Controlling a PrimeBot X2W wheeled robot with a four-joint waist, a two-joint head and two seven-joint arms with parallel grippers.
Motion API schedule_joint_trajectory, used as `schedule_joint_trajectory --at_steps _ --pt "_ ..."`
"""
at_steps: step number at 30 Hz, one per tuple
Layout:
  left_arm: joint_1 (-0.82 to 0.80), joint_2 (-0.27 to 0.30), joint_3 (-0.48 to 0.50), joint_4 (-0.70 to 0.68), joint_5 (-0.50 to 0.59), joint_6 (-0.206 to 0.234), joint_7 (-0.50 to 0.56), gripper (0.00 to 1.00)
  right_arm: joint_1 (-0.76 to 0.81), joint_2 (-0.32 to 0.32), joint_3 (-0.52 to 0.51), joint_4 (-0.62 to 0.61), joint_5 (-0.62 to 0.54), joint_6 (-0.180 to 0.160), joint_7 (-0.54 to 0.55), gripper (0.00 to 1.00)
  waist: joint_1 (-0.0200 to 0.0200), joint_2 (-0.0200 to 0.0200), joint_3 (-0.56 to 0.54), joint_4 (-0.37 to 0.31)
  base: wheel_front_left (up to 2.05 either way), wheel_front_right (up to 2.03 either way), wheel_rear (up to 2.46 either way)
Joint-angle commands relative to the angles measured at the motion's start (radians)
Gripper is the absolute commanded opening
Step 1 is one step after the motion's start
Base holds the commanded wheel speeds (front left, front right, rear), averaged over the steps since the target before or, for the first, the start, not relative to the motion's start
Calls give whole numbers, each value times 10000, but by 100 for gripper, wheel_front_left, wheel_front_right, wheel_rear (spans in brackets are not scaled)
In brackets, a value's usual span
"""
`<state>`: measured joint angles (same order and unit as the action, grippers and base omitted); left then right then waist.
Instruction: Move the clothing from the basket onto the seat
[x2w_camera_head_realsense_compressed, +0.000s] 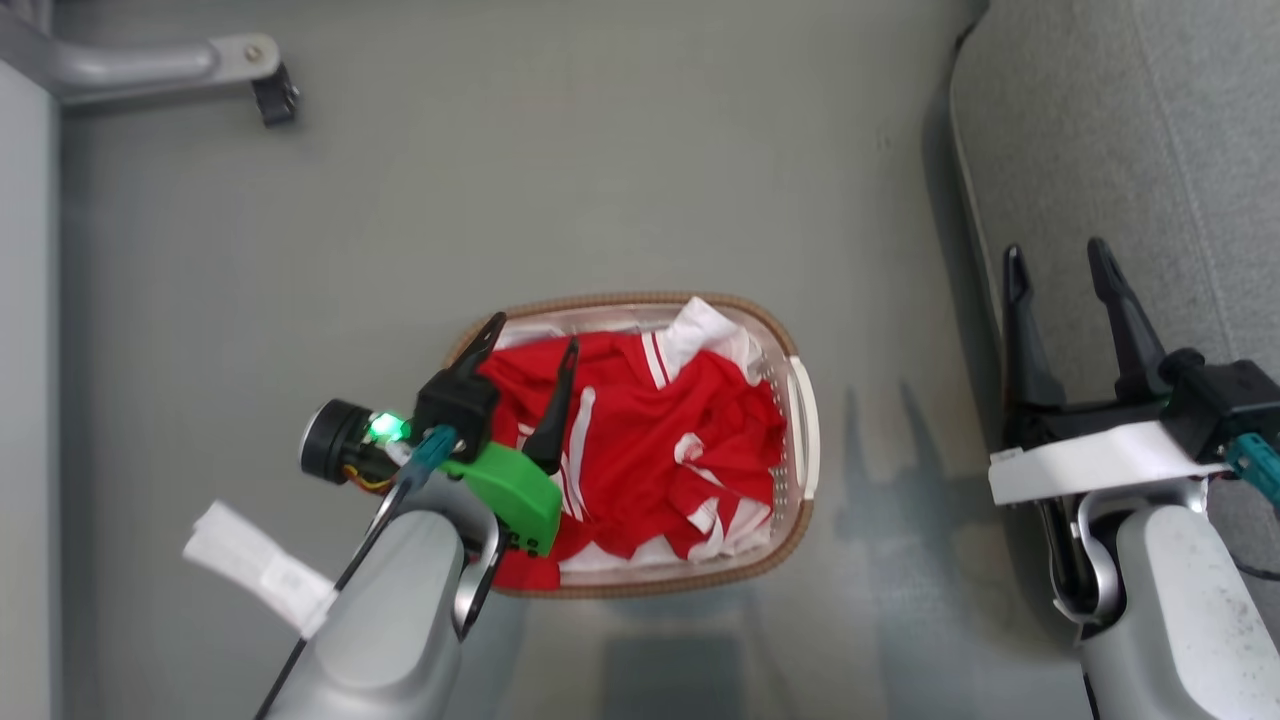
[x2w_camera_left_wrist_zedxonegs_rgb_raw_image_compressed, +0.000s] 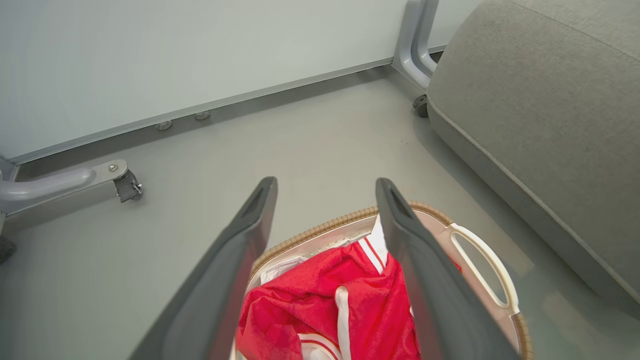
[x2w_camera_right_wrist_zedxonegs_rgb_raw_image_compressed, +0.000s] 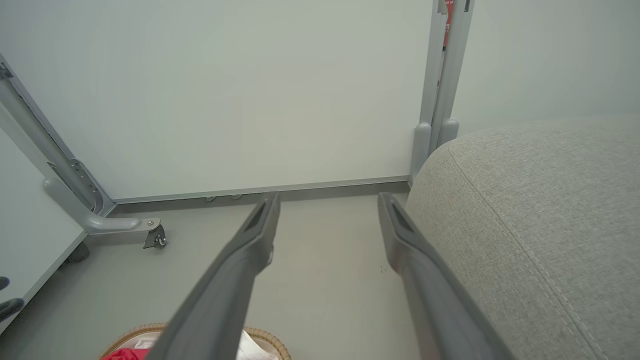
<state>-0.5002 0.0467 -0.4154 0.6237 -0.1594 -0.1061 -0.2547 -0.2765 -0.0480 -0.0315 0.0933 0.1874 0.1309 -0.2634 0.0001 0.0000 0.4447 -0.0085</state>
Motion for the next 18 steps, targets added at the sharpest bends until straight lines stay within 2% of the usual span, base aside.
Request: schedule_joint_trajectory --at_steps 1,10,18 --pt "-488 66 -144 352 184 -64 94 100 -232 -42 39 -89 108 -3 -21 100 -1 0 1581 -623 0 0 0" --pt "-2322 94 -1405 3091 701 -225 848 100 -989 -36 446 -420 550 -3 -21 100 -1 0 3023 -1377 0 0 0" --pt "-3303 86 -1756 4443 613 -237 899 100 -1139 -34 901 -438 848 -3 -21 100 -1 0 3654 -1767 0 0 0"
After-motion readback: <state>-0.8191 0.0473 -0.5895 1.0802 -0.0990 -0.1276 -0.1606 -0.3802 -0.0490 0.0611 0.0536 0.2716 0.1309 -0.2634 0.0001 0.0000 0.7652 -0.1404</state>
